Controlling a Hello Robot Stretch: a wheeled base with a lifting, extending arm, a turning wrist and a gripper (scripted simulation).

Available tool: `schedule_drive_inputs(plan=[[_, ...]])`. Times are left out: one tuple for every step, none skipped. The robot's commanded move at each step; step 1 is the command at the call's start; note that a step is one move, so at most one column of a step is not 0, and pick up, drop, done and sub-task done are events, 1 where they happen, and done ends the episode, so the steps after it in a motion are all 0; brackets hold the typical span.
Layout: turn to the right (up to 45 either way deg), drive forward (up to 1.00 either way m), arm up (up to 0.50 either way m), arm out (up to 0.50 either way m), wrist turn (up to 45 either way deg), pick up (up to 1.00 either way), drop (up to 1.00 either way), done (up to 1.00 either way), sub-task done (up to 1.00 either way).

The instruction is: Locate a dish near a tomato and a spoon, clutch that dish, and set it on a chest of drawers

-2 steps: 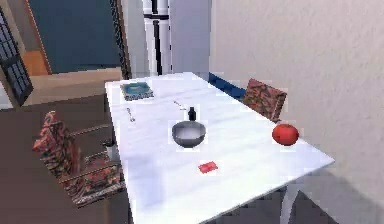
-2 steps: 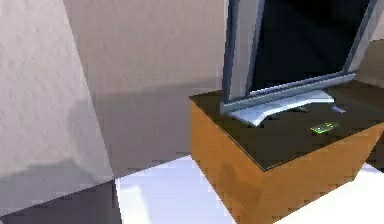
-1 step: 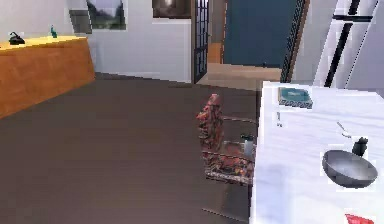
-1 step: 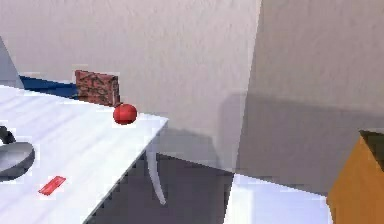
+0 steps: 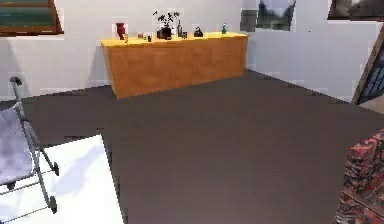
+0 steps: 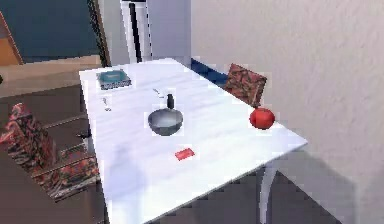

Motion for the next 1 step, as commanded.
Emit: schedule_drive_inputs(plan=[[45.0,0.0,0.0,0.0,0.0,0.0,0.0,0.0,0.0]])
